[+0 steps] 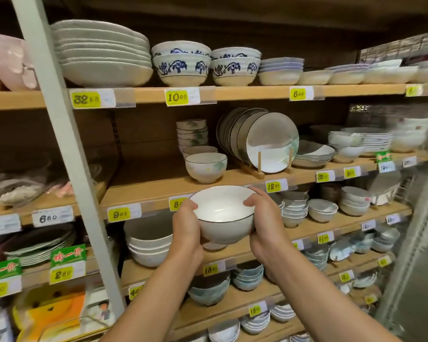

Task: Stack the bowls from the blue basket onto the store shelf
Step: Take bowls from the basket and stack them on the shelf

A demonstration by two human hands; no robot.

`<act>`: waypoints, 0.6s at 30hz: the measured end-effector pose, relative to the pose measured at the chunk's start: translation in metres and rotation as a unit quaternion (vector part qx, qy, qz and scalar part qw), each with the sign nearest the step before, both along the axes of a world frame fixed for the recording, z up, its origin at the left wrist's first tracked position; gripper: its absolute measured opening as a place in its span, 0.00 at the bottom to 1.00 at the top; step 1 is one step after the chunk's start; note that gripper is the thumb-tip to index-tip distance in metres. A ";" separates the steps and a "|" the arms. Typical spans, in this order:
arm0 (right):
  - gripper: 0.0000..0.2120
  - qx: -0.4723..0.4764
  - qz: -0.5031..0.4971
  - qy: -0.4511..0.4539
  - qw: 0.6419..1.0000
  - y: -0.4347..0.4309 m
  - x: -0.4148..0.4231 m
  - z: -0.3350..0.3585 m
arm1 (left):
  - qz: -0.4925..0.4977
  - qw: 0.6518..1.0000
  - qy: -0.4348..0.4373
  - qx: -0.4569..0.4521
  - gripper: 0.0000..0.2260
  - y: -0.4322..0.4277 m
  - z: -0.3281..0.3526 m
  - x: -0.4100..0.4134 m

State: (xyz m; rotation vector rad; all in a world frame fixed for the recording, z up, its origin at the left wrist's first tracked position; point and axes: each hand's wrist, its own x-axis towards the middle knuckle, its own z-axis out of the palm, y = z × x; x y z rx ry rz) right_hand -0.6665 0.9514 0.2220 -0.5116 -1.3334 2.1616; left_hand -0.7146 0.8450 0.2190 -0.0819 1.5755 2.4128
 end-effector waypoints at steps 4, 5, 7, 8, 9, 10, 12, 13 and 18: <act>0.17 -0.029 0.011 0.016 0.999 0.019 -0.027 0.013 | -0.016 0.999 0.028 -0.012 0.11 0.014 0.010 -0.026; 0.17 -0.035 0.015 0.021 0.999 0.023 -0.033 0.016 | -0.018 0.999 0.040 -0.018 0.12 0.017 0.013 -0.032; 0.18 -0.038 0.028 0.021 0.999 0.029 -0.050 0.023 | -0.016 0.998 0.062 -0.024 0.14 0.021 0.019 -0.048; 0.18 -0.039 0.035 0.020 0.998 0.032 -0.059 0.026 | -0.013 0.997 0.073 -0.027 0.13 0.023 0.022 -0.057; 0.20 -0.040 0.043 0.022 0.998 0.036 -0.067 0.030 | -0.010 0.996 0.086 -0.030 0.12 0.025 0.026 -0.066; 0.21 -0.036 0.047 0.024 0.998 0.039 -0.074 0.034 | -0.010 0.995 0.098 -0.033 0.11 0.027 0.029 -0.073; 0.22 -0.025 0.049 0.031 0.998 0.045 -0.091 0.044 | -0.016 0.991 0.132 -0.030 0.10 0.030 0.038 -0.087; 0.22 -0.024 0.048 0.037 0.998 0.049 -0.100 0.048 | -0.020 0.988 0.151 -0.026 0.10 0.032 0.042 -0.095; 0.20 -0.033 0.061 0.069 0.995 0.063 -0.136 0.064 | -0.010 0.980 0.192 -0.049 0.11 0.040 0.055 -0.126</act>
